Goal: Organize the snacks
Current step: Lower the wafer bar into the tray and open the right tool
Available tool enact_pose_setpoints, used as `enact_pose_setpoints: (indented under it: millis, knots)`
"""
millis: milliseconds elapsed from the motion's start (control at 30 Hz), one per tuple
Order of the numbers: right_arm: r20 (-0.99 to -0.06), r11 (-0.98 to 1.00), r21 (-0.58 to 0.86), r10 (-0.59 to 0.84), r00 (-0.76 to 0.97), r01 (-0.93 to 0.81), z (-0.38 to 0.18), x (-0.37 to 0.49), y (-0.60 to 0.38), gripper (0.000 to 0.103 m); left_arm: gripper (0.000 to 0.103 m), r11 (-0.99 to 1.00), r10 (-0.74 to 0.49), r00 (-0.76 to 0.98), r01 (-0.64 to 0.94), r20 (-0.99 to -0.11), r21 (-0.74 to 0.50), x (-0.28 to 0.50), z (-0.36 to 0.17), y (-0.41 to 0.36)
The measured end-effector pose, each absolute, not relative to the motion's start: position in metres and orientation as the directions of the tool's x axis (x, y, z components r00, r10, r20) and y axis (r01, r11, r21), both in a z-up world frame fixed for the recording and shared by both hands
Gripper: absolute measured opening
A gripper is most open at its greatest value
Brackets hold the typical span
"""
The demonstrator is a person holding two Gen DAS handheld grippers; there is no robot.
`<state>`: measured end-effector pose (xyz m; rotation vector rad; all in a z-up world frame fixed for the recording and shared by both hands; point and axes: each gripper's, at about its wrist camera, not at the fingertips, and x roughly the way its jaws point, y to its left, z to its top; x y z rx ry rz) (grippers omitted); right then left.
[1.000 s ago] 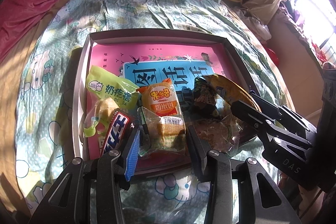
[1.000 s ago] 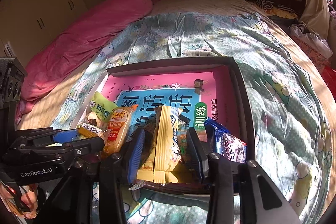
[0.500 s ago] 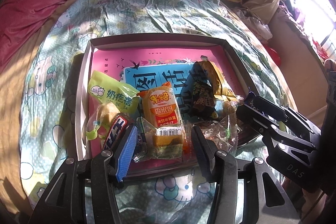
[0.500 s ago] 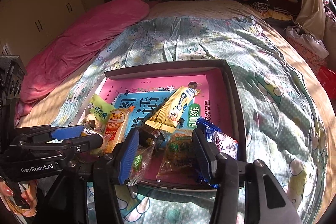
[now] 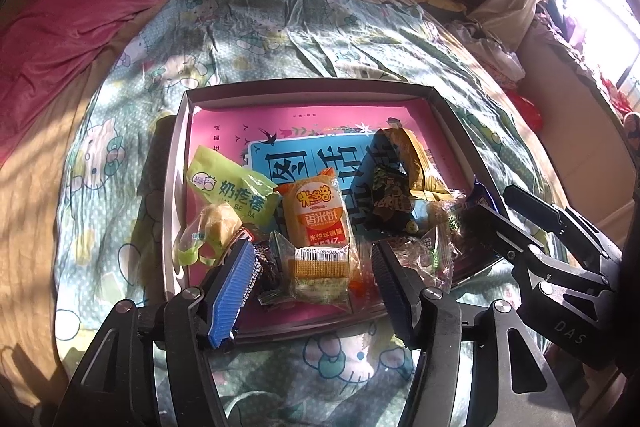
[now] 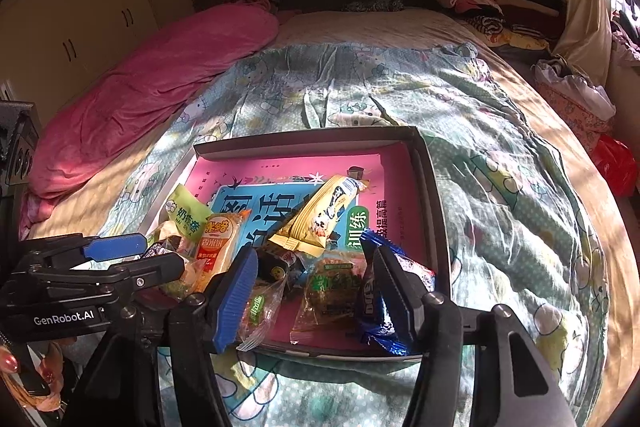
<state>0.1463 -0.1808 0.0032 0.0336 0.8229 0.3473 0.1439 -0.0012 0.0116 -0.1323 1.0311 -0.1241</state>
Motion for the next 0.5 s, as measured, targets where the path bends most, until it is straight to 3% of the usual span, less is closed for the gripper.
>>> enact_pose_setpoints:
  millis: [67,500]
  knots:
    - [-0.707,0.945,0.156,0.31,0.636,-0.288,0.006,0.145,-0.182,0.067,0.072,0.986,-0.159,0.516,0.037,-0.842,-0.163,0.143,0.015,-0.001]
    - [-0.674,0.951,0.13,0.291,0.679,-0.279,0.023,0.136,-0.183,0.073,0.076,0.989,-0.117,0.561,-0.012,-0.819,-0.15,0.133,0.031,0.007]
